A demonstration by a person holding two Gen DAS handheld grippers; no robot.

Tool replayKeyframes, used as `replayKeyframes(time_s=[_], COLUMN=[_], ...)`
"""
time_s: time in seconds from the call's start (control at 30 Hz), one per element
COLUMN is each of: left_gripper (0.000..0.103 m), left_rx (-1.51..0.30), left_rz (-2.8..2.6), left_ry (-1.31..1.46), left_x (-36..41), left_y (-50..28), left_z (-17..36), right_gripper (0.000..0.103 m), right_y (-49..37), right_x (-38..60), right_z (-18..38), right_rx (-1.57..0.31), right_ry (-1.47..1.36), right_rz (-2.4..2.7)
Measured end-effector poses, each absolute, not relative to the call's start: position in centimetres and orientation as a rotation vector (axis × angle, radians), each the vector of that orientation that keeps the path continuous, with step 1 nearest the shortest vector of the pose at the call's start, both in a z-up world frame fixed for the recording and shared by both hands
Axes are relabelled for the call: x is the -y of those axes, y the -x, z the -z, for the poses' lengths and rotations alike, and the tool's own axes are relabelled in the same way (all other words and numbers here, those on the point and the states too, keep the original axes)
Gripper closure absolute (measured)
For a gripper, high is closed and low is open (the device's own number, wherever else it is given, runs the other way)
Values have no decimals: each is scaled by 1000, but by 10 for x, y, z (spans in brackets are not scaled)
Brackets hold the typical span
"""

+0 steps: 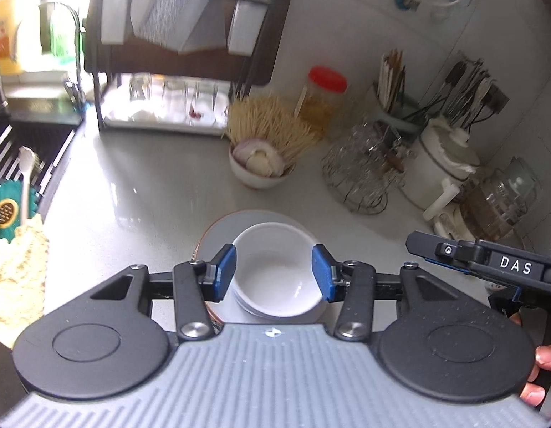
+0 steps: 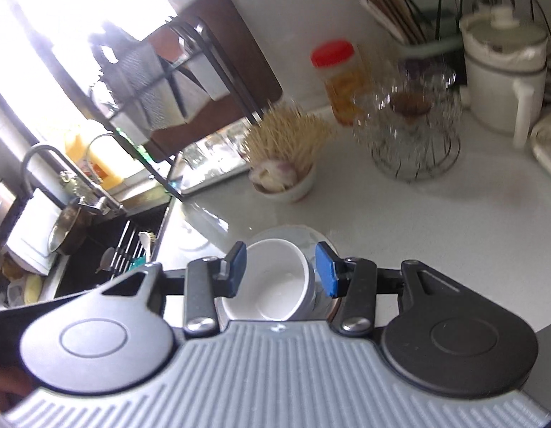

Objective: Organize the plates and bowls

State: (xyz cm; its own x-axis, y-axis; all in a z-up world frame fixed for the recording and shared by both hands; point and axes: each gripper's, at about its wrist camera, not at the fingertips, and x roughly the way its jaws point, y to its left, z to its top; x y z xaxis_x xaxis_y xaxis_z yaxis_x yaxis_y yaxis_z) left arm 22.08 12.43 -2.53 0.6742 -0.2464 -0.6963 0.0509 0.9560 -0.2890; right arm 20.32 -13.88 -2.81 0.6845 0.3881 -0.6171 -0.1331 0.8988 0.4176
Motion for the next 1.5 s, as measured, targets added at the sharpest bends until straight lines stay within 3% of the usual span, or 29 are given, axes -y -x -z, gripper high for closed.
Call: replayKeyframes(time_s=[0.77,0.9,1.07,1.2,1.27,1.5], left_gripper=[46,40,26,13,8,3], left_rx=[-694,-693,-680,-667,-660,-654], left_rz=[44,37,20,1,-11,-59], left_ry=[208,212,209,212,199,152], left_x=[-63,-52,-40,-38,-36,-32], left_y=[-29,-7,9,17,20,27], left_z=[-14,-12,-14,-17,-18,-15], right_gripper=[57,45,43,21,17,16], right_y=[-46,-30,-18,-13,-12,-12], right_x=[177,186,193,199,202,210], right_z=[-4,-3,-2,0,2,6], right_rx=[-600,-583,-570,-555,-560,-556], right_ry=[-189,-178,-141,-136,-138,-127], right_rz=[-390,-384,-373,-367,-366,-336])
